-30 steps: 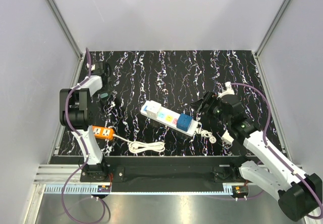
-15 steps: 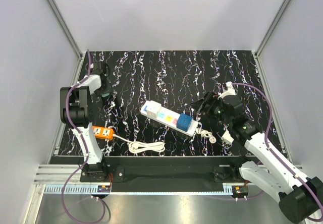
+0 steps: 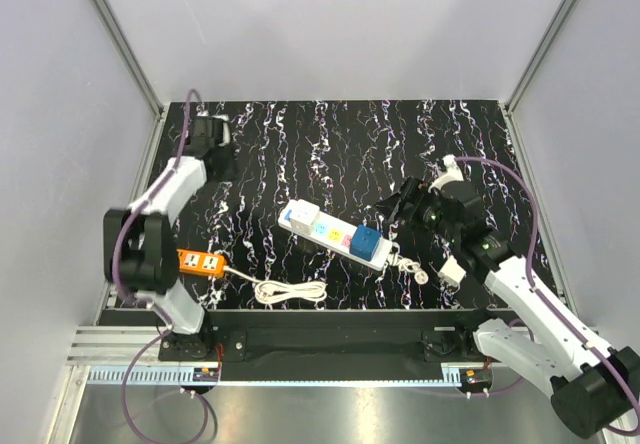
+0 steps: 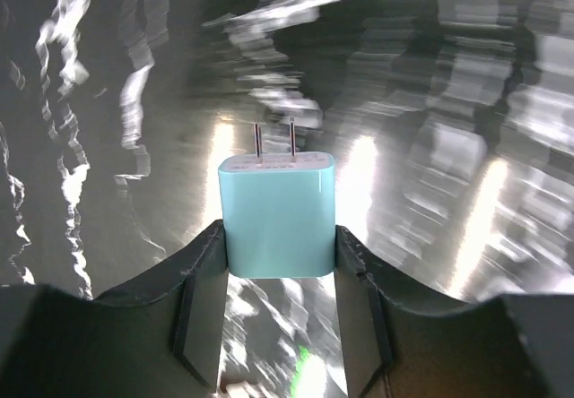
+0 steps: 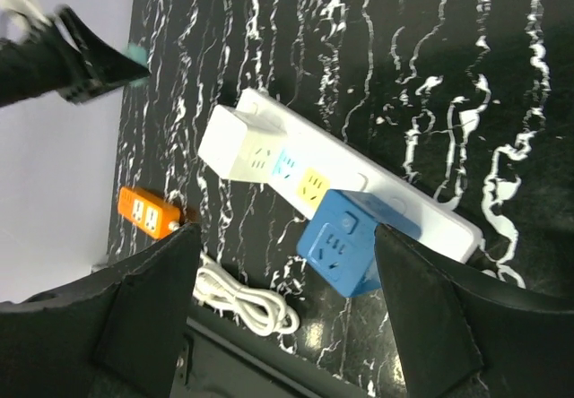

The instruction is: Insert the plug

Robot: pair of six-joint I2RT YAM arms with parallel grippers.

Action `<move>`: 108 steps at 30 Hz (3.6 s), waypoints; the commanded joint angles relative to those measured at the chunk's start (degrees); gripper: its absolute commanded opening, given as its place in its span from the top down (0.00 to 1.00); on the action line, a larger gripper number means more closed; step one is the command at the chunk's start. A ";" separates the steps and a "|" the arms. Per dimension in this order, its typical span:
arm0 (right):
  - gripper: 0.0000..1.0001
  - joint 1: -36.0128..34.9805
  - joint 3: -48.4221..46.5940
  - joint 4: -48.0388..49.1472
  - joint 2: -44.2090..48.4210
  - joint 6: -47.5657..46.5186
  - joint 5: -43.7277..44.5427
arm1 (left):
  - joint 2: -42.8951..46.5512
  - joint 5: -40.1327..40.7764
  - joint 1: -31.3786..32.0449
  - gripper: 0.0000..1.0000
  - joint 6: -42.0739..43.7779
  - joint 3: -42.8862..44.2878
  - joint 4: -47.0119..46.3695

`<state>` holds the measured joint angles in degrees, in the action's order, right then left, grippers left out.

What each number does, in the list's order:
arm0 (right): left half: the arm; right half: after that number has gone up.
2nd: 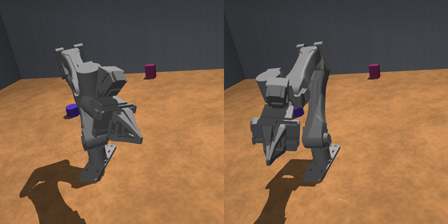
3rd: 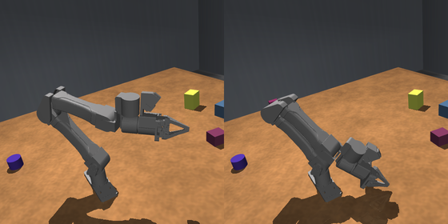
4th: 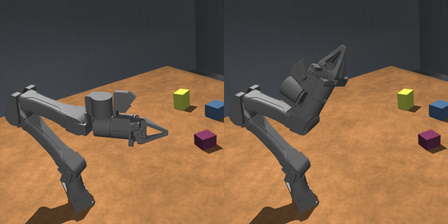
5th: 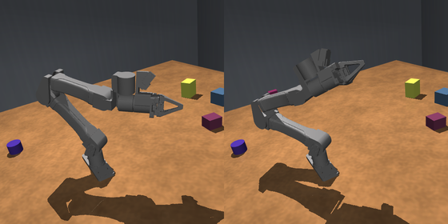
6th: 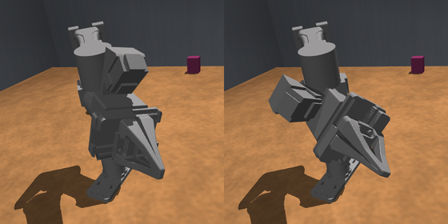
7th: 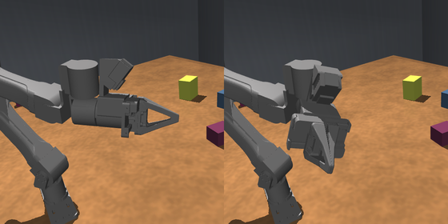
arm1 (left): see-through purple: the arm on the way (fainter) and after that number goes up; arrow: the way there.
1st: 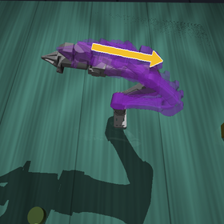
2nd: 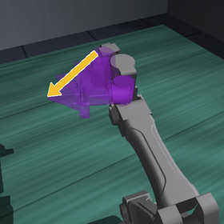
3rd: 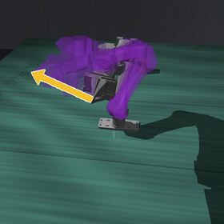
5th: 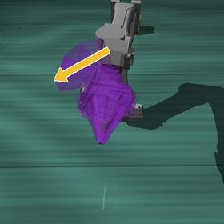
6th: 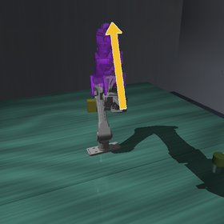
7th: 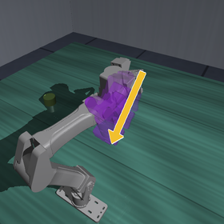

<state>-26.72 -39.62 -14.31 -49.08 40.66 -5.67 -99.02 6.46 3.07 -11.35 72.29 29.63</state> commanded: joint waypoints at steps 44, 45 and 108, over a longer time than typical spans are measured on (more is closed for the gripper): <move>0.60 -0.70 -10.31 2.70 -15.35 1.44 -47.86 | 31.08 -5.23 59.42 1.00 21.46 -5.06 -7.92; 0.69 -0.70 -9.96 2.79 -15.08 1.35 -47.07 | 31.00 -5.32 59.33 1.00 21.38 -4.97 -7.83; 1.00 -0.53 4.90 59.83 -9.81 19.63 -40.03 | 32.58 -50.75 35.07 0.95 -50.25 -29.40 -84.72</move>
<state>-27.35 -34.68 45.08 -57.54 59.29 -45.69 -66.48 -40.49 37.76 -60.10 42.50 -42.85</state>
